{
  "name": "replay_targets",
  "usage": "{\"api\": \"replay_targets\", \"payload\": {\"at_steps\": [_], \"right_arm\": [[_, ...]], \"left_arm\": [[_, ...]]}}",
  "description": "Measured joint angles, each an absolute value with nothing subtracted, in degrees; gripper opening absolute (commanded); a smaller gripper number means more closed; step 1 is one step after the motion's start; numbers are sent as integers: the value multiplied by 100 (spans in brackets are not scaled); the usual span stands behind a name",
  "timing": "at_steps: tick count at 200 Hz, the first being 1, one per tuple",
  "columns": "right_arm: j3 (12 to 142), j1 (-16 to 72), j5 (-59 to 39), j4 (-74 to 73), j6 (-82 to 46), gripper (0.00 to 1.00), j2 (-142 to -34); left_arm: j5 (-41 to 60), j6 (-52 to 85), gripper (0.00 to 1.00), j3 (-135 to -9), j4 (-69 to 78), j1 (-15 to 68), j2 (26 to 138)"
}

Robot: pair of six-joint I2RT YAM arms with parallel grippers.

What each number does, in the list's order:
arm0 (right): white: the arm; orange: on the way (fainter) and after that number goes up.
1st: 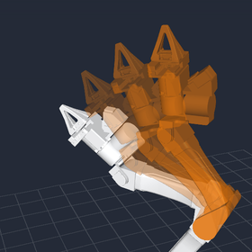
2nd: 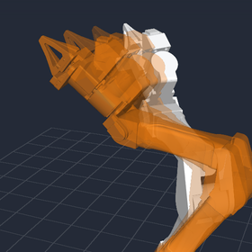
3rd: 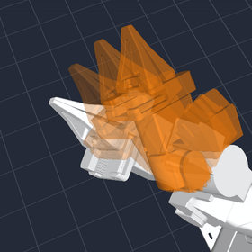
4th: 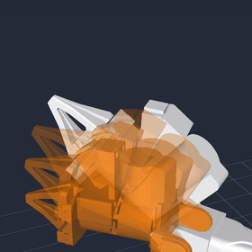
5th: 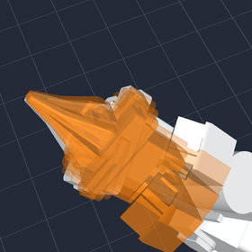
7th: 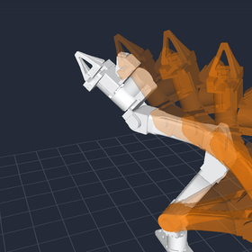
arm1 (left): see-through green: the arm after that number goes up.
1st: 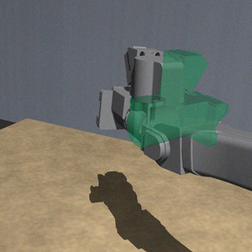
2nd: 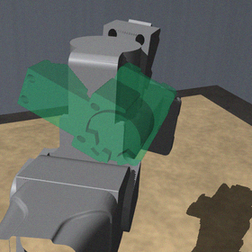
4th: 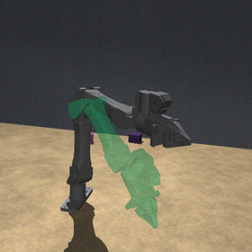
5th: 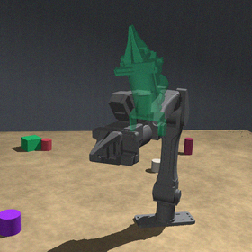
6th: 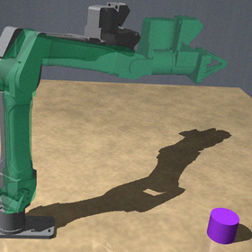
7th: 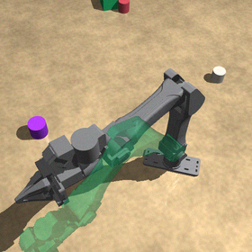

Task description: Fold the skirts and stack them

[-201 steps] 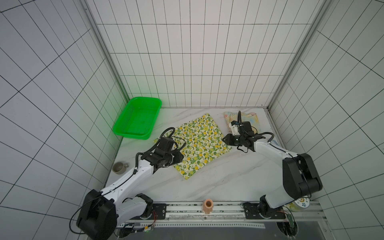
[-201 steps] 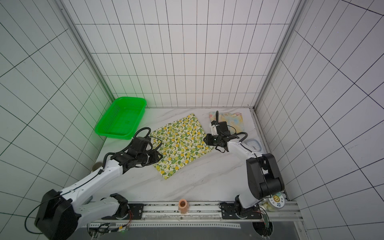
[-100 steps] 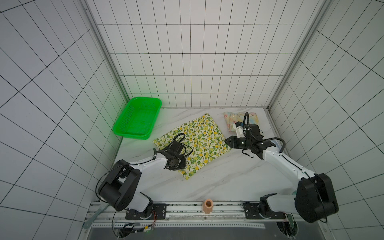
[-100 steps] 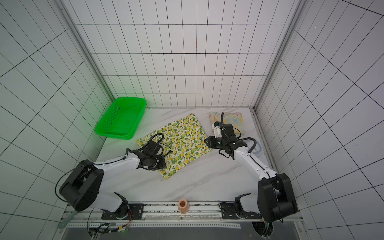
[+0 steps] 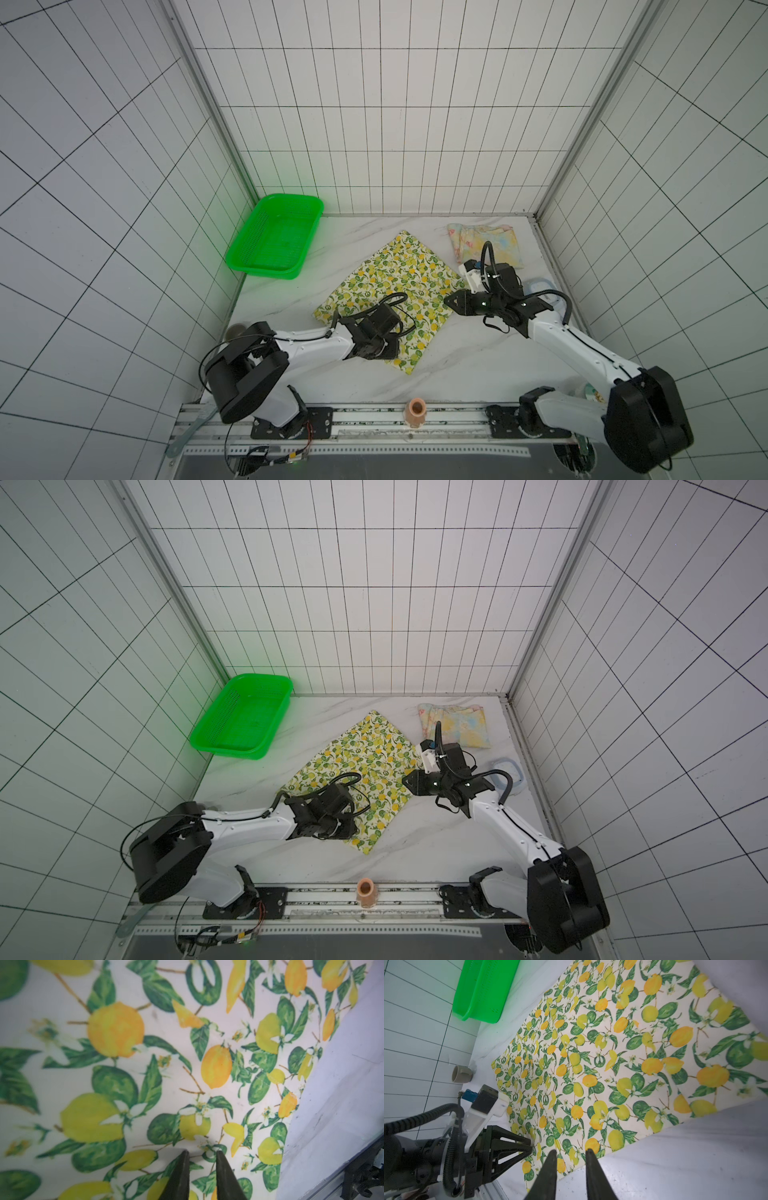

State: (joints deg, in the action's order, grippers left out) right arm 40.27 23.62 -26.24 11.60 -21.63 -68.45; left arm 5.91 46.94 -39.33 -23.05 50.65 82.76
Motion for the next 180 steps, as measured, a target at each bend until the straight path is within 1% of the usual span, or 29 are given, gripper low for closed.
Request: {"api": "replay_targets", "payload": {"at_steps": [18,27,43,61,75,92,109,127,151,180], "right_arm": [[3983,2696,-2565,1157,-2161,26,-6853],[3983,2860,-2517,1146,-2158,26,-6882],[3986,3116,-2464,1105,-2156,26,-7039],[3986,3336,-2432,1037,-2158,26,-7325],[3988,3422,-2493,947,-2167,26,-7590],[4001,3459,-2626,816,-2185,26,-7957],[4018,3483,-2735,762,-2202,25,-8335],[4130,3483,-2829,775,-2200,25,-8687],[4410,3483,-2932,825,-2171,25,-8921],[4772,3483,-3002,878,-2117,25,-9026]], "left_arm": [[456,4770,39,-3938,-2672,4772,7542],[445,4816,42,-3938,-2753,4504,7118],[526,4829,45,-3911,-2812,3732,6423],[672,4845,56,-3710,-2755,2759,5881],[843,4794,61,-3470,-2788,2040,5666],[1103,4696,61,-3214,-2842,1227,5686],[1345,4600,61,-3081,-2858,620,5876],[1636,4445,57,-3074,-2834,58,6261],[1907,4307,54,-3074,-2801,-403,6810],[1970,4233,51,-3094,-2762,-537,7118]]}}
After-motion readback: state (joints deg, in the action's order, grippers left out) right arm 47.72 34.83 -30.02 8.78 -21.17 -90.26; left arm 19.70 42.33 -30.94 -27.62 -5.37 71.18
